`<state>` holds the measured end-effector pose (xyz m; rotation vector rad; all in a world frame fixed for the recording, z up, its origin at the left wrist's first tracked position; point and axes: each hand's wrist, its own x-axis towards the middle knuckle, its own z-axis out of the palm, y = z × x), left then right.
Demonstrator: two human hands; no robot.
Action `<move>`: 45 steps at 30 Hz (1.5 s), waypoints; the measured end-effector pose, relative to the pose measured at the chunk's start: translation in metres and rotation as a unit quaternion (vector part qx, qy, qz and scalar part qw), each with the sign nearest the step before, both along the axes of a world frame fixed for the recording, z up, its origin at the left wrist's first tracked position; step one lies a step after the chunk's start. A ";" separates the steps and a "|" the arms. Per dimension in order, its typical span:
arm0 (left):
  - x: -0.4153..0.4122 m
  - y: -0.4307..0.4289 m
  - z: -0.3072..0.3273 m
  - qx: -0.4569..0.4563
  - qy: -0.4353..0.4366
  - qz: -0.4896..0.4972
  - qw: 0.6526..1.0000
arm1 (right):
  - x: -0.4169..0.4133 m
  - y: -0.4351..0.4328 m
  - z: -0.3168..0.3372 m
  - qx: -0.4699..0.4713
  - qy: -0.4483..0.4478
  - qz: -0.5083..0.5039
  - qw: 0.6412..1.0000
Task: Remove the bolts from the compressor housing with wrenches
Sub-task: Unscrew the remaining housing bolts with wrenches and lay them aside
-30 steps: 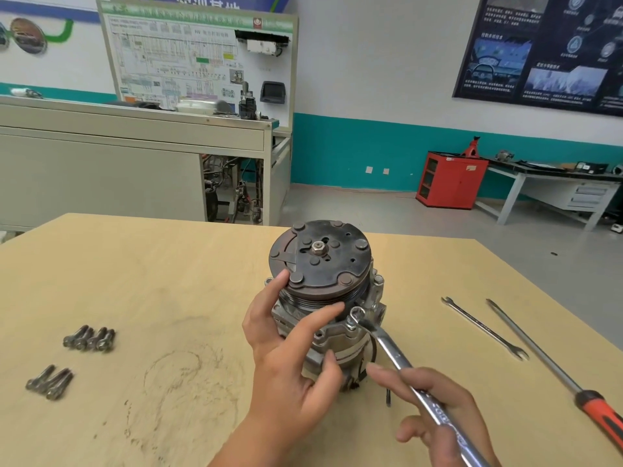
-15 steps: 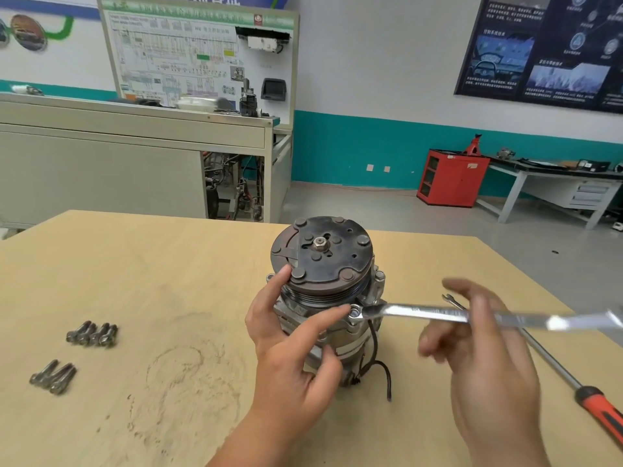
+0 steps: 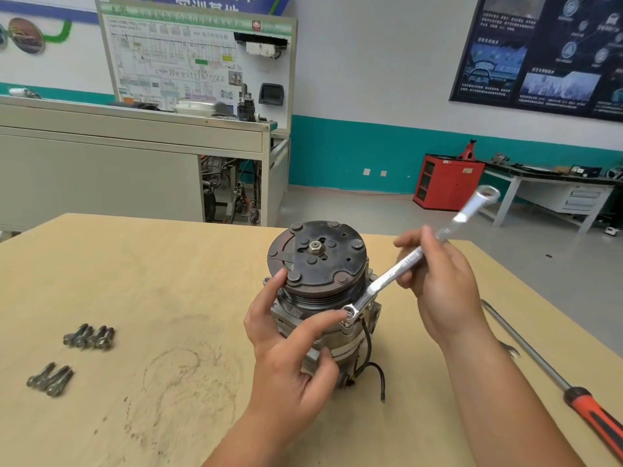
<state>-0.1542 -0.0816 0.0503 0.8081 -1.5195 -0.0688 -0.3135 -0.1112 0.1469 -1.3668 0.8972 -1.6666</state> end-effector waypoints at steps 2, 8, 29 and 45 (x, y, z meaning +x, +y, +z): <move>0.000 0.001 0.000 0.008 -0.004 -0.004 1.000 | -0.004 0.019 -0.007 -0.012 -0.082 0.012 0.997; 0.000 0.001 0.001 0.011 0.003 -0.005 1.000 | 0.004 0.081 -0.043 -0.080 -0.169 -0.121 0.975; 0.001 -0.002 -0.002 0.001 -0.024 0.009 1.000 | 0.013 0.116 -0.056 -0.048 0.174 -0.057 0.982; 0.001 -0.001 0.000 -0.006 -0.021 0.010 1.000 | 0.012 -0.001 -0.008 -0.008 -0.091 -0.019 0.996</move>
